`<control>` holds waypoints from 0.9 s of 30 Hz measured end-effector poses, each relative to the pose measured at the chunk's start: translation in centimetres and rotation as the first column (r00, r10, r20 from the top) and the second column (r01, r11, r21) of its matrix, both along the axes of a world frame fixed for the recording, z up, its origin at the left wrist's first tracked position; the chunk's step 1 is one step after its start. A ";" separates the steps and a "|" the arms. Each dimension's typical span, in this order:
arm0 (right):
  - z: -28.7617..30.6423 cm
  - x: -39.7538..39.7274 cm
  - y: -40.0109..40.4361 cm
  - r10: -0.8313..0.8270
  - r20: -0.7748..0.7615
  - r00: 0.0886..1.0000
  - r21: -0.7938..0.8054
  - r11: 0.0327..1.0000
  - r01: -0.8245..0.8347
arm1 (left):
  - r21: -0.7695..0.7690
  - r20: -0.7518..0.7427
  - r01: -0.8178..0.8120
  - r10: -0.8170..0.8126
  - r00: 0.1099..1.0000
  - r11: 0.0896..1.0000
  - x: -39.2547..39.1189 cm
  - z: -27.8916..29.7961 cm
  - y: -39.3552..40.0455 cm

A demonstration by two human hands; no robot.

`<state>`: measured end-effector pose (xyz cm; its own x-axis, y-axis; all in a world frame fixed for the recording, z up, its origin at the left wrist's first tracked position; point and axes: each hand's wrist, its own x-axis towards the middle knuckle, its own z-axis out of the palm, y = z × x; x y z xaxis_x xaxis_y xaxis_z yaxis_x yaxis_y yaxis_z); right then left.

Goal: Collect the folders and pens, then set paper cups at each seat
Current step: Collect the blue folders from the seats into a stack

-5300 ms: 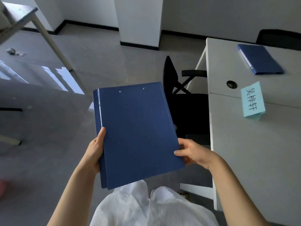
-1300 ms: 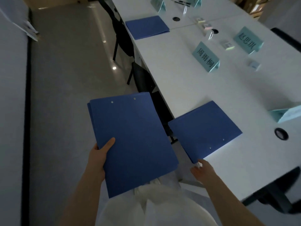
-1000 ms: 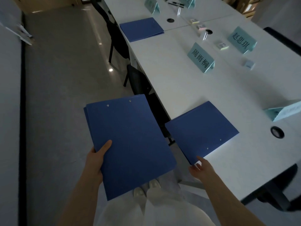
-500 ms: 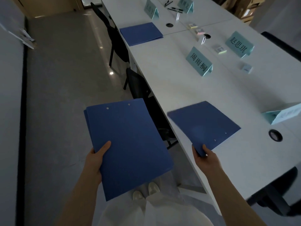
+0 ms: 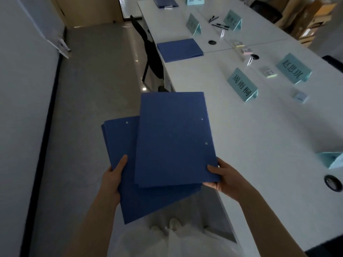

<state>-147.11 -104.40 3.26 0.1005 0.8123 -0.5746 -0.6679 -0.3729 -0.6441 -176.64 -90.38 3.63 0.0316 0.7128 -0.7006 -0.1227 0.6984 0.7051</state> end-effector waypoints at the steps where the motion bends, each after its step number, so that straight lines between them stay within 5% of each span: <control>1: 0.3 0.1 0.7 0.100 0.092 0.991 -0.027 0.995 -0.098 | 0.002 0.001 -0.013 0.013 1.000 1.000 0.1 0.1 0.0; 6: 1.5 -1.1 4.4 0.399 0.384 0.833 -0.159 0.917 -0.366 | -0.012 0.010 -0.089 0.090 0.996 0.996 -0.3 0.2 0.5; 12: 0.9 -2.3 9.2 0.476 0.762 0.440 -0.222 0.829 -0.513 | -0.012 0.007 -0.149 0.149 0.989 0.989 -1.6 0.2 3.4; 21: -0.7 -6.5 21.5 0.547 0.660 0.514 -0.256 0.808 -0.531 | -0.001 0.004 -0.176 0.176 0.984 0.984 -5.0 0.0 14.1; 27: -0.9 -11.4 33.8 0.413 0.681 0.604 -0.222 0.903 -0.367 | 0.076 -0.034 -0.113 0.116 0.993 0.991 -6.9 1.5 25.8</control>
<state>-158.54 -70.58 2.32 0.1690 0.8417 -0.5128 0.1887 -0.5383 -0.8213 -183.55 -64.53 5.10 -0.0792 0.7597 -0.6454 -0.1710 0.6275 0.7596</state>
